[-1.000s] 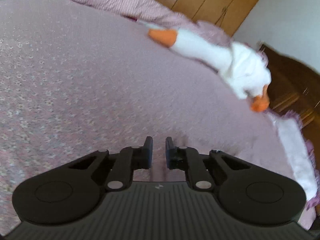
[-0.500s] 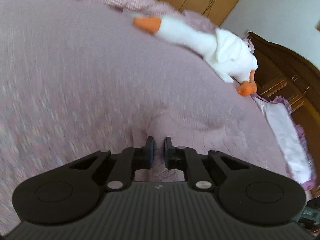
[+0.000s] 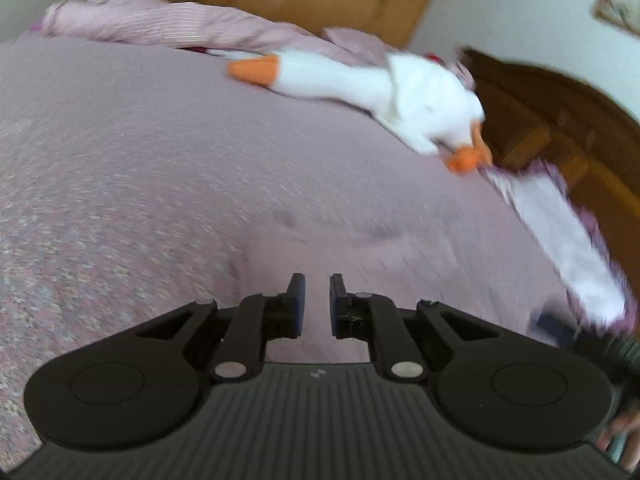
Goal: Fold small clothes
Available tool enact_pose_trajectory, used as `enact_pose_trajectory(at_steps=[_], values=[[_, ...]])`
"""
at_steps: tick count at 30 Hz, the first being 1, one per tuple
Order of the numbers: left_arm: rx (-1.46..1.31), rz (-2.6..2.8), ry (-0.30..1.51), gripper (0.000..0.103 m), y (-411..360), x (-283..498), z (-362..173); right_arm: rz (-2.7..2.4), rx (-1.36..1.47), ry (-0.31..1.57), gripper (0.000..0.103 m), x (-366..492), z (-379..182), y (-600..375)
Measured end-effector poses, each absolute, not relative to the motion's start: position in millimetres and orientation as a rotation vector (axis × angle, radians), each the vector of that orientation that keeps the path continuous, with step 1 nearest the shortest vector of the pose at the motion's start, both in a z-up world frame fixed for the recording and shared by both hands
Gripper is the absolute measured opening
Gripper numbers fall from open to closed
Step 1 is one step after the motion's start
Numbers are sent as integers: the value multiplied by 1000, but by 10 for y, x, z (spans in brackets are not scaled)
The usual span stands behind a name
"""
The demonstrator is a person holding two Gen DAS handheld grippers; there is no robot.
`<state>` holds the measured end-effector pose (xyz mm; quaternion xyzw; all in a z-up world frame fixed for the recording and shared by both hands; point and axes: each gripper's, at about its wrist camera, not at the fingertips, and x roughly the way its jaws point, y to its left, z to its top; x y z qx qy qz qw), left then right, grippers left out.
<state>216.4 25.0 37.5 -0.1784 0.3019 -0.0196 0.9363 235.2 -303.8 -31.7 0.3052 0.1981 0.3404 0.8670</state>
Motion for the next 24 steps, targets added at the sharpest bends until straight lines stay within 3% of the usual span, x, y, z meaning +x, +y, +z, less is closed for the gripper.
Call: enact_pose_trajectory(at_steps=[5, 7, 12, 17, 21, 24], values=[[-278, -8, 670, 11, 20, 2157, 16, 630, 385, 459, 18, 2451, -340, -2560], [-240, 5, 669, 11, 40, 2181, -155, 561, 360, 510, 3, 2510, -436, -2548], [-254, -7, 682, 12, 111, 2228, -140, 532, 414, 580, 1, 2551, -525, -2724], [-260, -2, 644, 12, 103, 1958, 107, 578, 441, 559, 8, 2301, -396, -2828], [-154, 14, 677, 12, -51, 1920, -25, 543, 317, 620, 4, 2242, -422, -2697], [-260, 18, 677, 13, 100, 1957, -176, 548, 345, 647, 2, 2289, -496, -2722]])
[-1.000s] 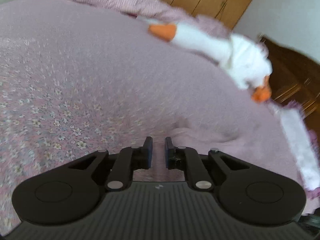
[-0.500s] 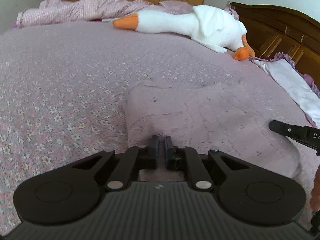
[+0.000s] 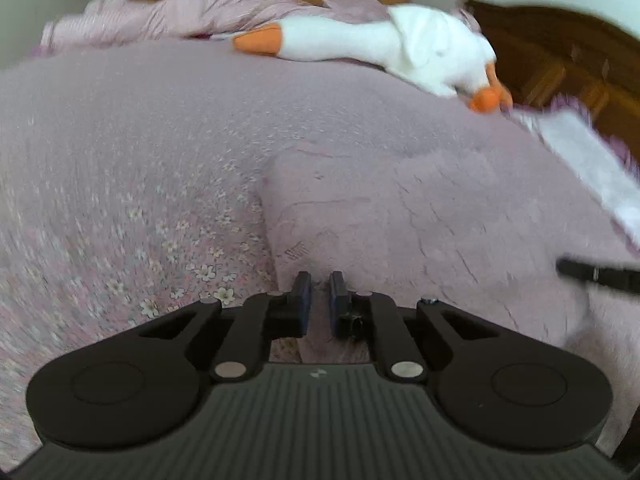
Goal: Fold small clothes
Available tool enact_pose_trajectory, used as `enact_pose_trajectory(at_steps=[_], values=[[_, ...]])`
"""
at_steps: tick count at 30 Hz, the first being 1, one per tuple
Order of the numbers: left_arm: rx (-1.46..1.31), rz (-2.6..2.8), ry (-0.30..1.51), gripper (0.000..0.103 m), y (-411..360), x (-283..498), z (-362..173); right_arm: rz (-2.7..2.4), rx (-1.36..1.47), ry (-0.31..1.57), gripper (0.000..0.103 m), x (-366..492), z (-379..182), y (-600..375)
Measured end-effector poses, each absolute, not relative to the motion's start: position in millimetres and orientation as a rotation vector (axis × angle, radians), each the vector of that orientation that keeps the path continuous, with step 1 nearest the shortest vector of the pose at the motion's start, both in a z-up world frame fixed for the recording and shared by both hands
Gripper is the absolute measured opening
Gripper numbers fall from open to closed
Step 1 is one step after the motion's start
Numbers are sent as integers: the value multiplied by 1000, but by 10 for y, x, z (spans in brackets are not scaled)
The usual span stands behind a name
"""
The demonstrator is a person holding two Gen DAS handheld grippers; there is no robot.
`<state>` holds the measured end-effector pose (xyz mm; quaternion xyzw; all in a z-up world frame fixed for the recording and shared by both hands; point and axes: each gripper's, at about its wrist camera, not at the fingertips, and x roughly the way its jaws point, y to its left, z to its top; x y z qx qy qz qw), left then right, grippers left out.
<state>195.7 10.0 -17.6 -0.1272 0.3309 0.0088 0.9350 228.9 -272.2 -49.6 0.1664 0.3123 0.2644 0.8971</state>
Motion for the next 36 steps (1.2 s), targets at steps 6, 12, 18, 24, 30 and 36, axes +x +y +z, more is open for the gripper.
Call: enact_pose_trajectory(at_steps=[6, 12, 18, 24, 30, 36], values=[[-270, -8, 698, 13, 194, 1981, -31, 574, 338, 624, 5, 2274, -462, -2759], [-181, -16, 518, 84, 73, 1613, 339, 635, 192, 349, 11, 1864, -264, -2611], [19, -144, 371, 103, -41, 1415, 355, 606, 194, 149, 100, 1681, -259, -2595], [-27, -181, 294, 103, 30, 1317, -99, 672, 0, 60, 103, 1654, -458, -2613], [-34, -170, 341, 103, -28, 1426, -402, 665, 46, 105, 103, 1702, -666, -2703], [-18, -182, 338, 103, -42, 1443, -420, 661, -6, 108, 103, 1651, -669, -2627]])
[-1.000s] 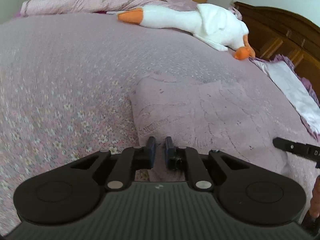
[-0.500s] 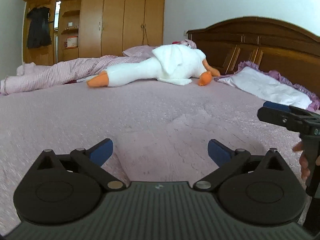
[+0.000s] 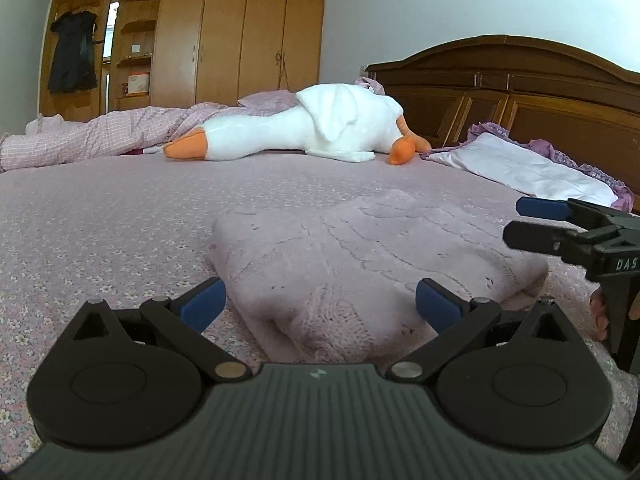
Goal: Fold small clothes
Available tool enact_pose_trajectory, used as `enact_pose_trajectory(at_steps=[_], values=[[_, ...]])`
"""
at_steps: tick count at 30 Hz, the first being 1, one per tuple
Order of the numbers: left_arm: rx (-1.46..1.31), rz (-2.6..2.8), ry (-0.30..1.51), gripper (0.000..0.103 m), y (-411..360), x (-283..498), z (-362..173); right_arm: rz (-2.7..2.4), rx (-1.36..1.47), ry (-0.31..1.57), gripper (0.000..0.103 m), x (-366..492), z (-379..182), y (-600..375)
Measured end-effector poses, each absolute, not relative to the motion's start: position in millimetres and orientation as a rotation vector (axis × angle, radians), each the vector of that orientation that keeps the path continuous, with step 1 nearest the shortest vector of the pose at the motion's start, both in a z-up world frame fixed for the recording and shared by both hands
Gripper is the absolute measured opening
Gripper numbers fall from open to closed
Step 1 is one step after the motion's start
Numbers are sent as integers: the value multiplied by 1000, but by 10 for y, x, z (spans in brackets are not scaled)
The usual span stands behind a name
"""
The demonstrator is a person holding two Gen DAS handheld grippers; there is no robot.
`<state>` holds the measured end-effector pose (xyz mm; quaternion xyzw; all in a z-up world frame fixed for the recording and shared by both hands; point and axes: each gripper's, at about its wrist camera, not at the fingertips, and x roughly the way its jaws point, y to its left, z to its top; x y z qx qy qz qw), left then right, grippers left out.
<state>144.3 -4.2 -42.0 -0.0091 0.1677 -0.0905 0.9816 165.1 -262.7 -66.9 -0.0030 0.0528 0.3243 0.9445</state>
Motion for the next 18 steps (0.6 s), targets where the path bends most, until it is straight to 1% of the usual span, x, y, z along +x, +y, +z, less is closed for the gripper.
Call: enact_pose_trajectory(at_steps=[18], values=[[7, -149, 331, 103, -107, 1407, -406, 679, -69, 132, 103, 1649, -649, -2493]])
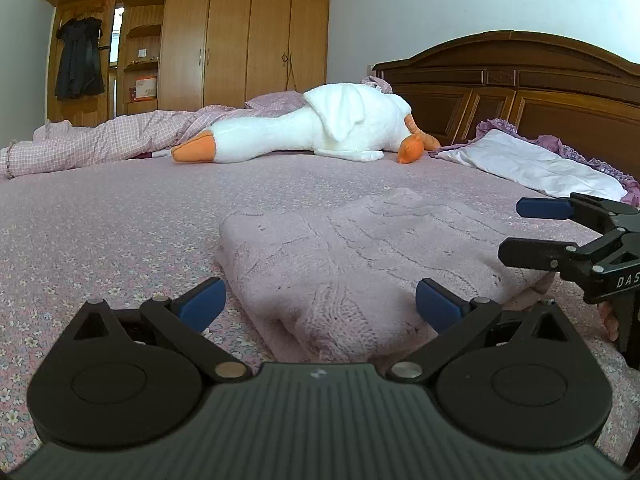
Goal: Fold small clothes
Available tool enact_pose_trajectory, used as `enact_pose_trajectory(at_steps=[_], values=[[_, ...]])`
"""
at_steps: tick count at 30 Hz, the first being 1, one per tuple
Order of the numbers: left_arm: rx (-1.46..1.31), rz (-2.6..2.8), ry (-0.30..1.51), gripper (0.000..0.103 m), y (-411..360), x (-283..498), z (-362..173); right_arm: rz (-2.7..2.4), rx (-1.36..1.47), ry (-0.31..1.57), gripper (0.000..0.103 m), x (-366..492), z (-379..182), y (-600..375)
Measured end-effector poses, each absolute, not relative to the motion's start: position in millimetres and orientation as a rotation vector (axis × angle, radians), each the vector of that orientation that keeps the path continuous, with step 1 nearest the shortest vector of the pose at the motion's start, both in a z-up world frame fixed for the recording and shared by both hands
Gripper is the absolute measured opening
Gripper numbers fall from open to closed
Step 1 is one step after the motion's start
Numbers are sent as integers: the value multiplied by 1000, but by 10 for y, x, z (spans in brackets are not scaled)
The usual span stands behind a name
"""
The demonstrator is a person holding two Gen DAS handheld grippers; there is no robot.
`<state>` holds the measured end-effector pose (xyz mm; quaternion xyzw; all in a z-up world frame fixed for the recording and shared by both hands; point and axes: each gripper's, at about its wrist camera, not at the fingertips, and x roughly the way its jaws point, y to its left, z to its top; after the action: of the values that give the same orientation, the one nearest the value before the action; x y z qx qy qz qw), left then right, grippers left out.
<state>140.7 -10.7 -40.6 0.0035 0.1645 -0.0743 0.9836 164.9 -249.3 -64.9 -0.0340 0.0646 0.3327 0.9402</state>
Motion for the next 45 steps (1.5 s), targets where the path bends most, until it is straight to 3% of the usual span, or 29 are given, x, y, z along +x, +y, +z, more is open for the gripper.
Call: enact_pose_trajectory(at_steps=[45], values=[[1, -155, 345, 103, -77, 1413, -431, 675, -87, 164, 103, 1647, -647, -2459]])
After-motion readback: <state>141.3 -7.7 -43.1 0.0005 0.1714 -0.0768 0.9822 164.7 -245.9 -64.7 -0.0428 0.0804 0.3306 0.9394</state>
